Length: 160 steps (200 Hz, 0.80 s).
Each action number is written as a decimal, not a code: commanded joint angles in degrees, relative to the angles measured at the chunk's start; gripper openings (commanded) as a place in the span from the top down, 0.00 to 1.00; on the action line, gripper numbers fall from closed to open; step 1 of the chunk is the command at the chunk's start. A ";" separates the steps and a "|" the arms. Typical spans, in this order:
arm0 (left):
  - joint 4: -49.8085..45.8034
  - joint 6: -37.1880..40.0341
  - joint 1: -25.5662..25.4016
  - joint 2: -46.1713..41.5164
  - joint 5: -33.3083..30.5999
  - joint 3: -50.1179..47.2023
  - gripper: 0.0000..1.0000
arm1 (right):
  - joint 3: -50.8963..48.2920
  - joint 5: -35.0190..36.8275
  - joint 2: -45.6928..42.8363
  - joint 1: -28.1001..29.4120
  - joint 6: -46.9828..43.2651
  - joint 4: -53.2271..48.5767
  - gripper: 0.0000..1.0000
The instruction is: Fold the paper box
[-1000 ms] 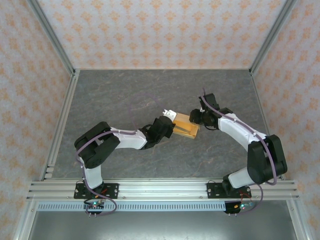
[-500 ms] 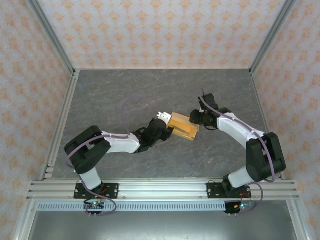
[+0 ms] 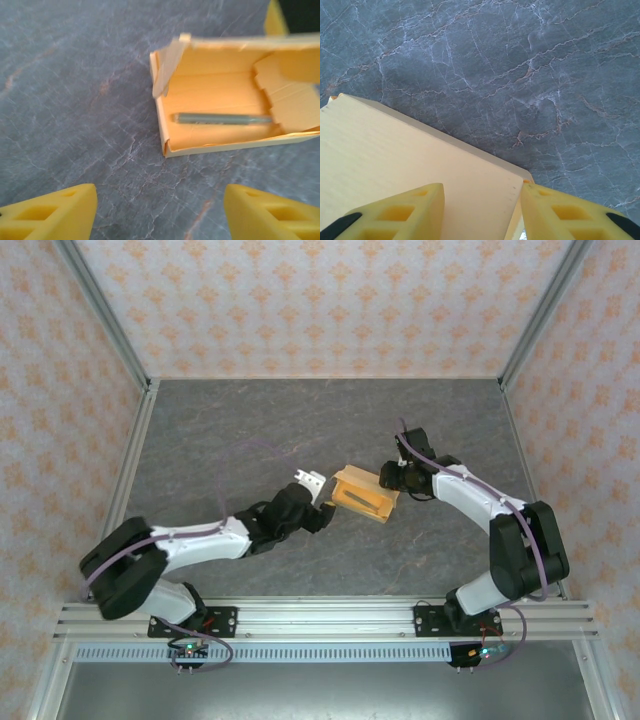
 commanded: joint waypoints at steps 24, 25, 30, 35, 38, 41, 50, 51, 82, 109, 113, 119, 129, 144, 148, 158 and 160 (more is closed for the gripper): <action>-16.53 -1.82 2.34 -6.80 4.27 9.92 0.32 | -0.19 0.89 0.05 0.27 -1.73 -0.33 0.56; -16.57 -1.90 2.42 -6.80 4.34 10.07 0.32 | -0.19 0.91 0.05 0.28 -1.71 -0.37 0.56; -16.62 -2.34 3.32 -6.87 5.03 11.06 0.32 | -0.26 0.90 0.08 0.26 -1.81 -0.39 0.56; -16.62 -2.88 4.41 -6.56 6.18 12.29 0.32 | -0.29 0.94 0.00 0.24 -1.81 -0.24 0.56; -16.73 -3.22 4.78 -6.25 6.97 12.98 0.32 | -0.28 0.87 -0.01 0.28 -1.90 -0.25 0.56; -16.89 -3.32 5.78 -5.81 7.77 13.80 0.32 | -0.28 0.88 0.00 0.28 -1.97 -0.24 0.56; -18.48 -3.77 7.89 -3.70 10.33 17.08 0.32 | -0.28 0.89 -0.04 0.29 -2.07 -0.33 0.56; -18.73 -3.80 8.18 -3.36 10.62 17.61 0.32 | -0.28 0.91 -0.09 0.29 -2.06 -0.33 0.56; -28.12 -1.95 12.45 9.68 16.33 31.80 0.32 | -0.45 1.17 -0.43 0.27 -2.42 -0.38 0.56; -30.42 -2.39 14.76 19.19 22.96 37.97 0.32 | -0.57 1.48 -0.40 0.25 -2.60 -0.16 0.56; -30.48 -2.52 15.03 20.21 23.84 38.43 0.33 | -0.54 1.50 -0.33 0.29 -2.66 -0.13 0.56; -30.62 -2.74 15.42 21.65 24.54 39.02 0.34 | -0.58 1.49 -0.31 0.25 -2.59 -0.14 0.56; -30.44 -2.86 15.64 23.46 26.34 39.43 0.36 | -0.62 1.39 -0.14 0.29 -2.58 0.02 0.56; -29.28 -3.26 15.77 24.78 27.84 38.72 0.38 | -0.64 1.65 -0.15 0.24 -2.76 -0.07 0.56; -28.92 -3.52 15.77 25.00 28.18 38.37 0.38 | -0.71 1.79 -0.13 0.29 -2.91 -0.09 0.56; -27.93 -4.10 15.77 25.35 29.05 37.40 0.39 | -0.72 1.96 -0.10 0.23 -2.95 -0.09 0.56; -27.70 -4.22 15.73 25.45 29.20 37.15 0.39 | -0.72 1.98 -0.08 0.23 -2.91 -0.07 0.56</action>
